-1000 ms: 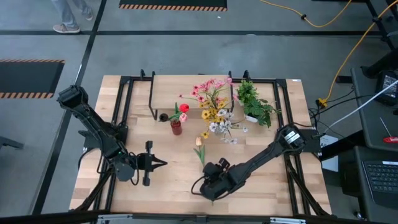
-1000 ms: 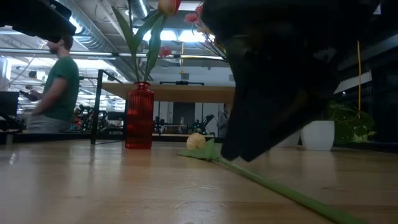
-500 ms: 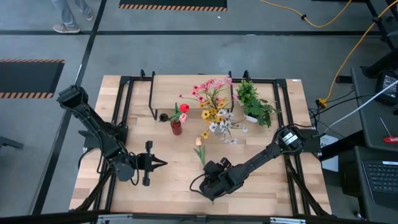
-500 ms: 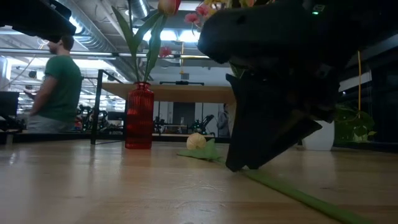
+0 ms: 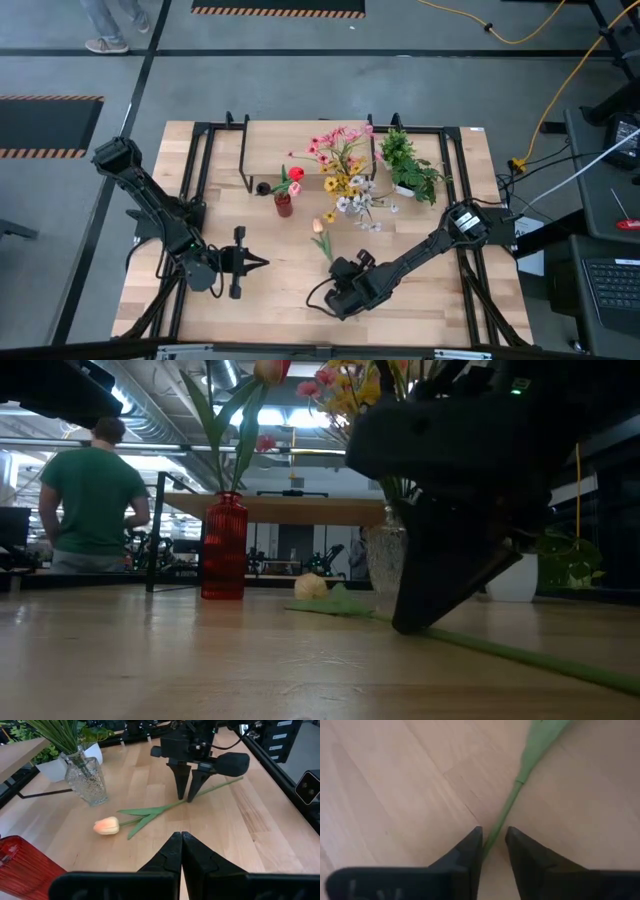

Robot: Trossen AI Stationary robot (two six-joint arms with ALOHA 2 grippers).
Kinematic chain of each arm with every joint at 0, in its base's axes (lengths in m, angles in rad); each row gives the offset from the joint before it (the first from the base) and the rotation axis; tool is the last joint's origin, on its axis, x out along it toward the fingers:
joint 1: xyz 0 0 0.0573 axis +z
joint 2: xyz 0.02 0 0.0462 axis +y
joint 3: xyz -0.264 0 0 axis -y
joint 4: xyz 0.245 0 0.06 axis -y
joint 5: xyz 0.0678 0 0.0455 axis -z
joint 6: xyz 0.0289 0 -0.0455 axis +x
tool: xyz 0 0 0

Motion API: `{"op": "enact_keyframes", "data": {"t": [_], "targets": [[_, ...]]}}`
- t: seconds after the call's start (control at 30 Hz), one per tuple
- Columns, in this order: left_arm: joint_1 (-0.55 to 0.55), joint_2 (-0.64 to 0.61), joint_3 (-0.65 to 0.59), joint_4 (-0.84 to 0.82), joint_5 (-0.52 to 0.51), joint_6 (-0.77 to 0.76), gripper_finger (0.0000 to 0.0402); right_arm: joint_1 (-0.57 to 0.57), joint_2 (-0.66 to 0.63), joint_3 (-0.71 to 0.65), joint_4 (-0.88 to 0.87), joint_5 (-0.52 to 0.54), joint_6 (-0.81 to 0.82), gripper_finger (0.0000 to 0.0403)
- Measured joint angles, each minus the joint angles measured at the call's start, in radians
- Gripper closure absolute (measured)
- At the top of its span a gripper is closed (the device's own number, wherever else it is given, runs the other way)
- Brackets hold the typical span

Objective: Pick and place flowers into a vace then onto a shelf
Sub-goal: Put the yellow flower into the red flower vase

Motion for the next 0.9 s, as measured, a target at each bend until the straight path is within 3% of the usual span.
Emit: {"op": "enact_keyframes", "data": {"t": [0.3, 0.7, 0.9], "targets": [[0.000, 0.000, 0.000, 0.000, 0.000, 0.000, 0.0398, -0.001, -0.003, -0.001, -0.019, -0.023, 0.000, 0.0392], [0.000, 0.000, 0.000, 0.000, 0.000, -0.002, 0.0398, 0.012, -0.095, -0.013, -0.112, -0.100, 0.020, 0.0401], [0.000, 0.000, 0.000, 0.001, 0.000, -0.002, 0.0398, 0.030, -0.151, -0.010, -0.125, -0.061, -0.004, 0.0402]]}}
